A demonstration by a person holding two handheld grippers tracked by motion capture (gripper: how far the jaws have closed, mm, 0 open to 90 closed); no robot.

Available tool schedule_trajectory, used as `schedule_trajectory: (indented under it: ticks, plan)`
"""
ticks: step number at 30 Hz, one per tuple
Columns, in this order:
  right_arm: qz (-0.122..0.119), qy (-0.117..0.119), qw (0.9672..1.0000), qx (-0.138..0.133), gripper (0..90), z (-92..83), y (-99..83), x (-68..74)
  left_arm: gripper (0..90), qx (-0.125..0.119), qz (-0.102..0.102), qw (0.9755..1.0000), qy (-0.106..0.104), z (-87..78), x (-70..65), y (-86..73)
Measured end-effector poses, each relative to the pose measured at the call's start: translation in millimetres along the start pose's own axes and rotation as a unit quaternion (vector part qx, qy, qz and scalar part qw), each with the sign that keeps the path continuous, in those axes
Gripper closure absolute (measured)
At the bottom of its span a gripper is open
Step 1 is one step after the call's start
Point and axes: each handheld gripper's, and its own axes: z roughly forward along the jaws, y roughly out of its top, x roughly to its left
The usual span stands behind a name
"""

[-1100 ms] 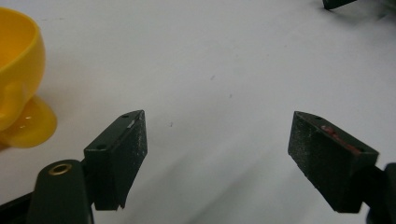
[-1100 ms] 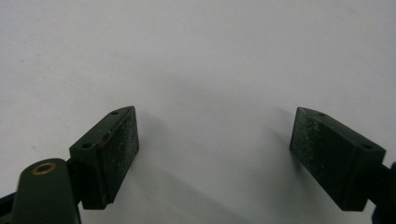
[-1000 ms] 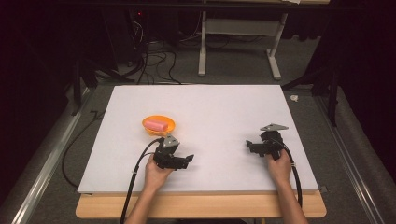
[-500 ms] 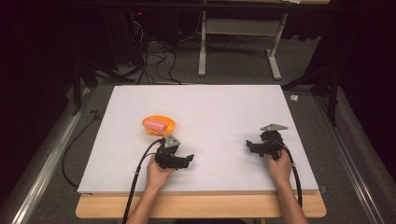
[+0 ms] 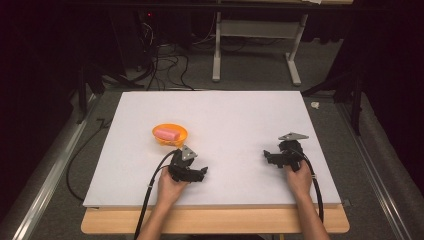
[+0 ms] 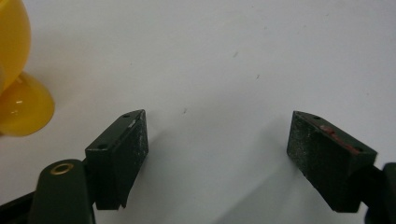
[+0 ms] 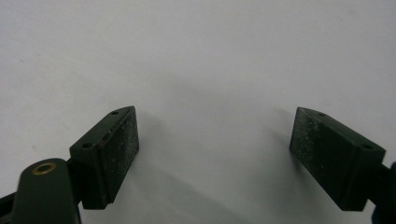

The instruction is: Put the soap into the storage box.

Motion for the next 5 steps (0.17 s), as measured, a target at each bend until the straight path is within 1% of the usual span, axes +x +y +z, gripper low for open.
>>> schedule_trajectory:
  ticks: [5]
  plan:
    - [0.000, -0.001, 1.0000, -0.001, 16.3, 0.1, 0.0, 0.1, 21.0, 0.001, 0.002, 1.0000, 0.001, 0.0, -0.3, 0.1]
